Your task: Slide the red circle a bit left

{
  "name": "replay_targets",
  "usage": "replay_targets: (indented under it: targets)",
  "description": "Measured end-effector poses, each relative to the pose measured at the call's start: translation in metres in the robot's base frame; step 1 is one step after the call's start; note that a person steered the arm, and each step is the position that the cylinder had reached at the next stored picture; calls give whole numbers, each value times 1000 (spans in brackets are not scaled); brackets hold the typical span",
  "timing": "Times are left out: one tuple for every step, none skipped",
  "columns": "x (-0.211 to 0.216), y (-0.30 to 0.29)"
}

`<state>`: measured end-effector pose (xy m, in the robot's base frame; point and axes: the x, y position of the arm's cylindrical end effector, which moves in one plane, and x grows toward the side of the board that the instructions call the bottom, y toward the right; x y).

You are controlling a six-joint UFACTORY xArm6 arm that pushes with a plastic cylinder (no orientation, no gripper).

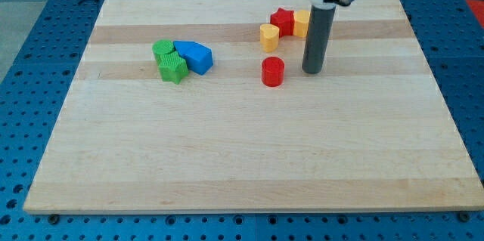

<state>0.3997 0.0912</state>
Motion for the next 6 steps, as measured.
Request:
replay_targets:
  targets:
    - [5, -61]
    - [5, -127]
    - [7, -127]
    - [7, -102]
    - [7, -112]
    - [6, -123]
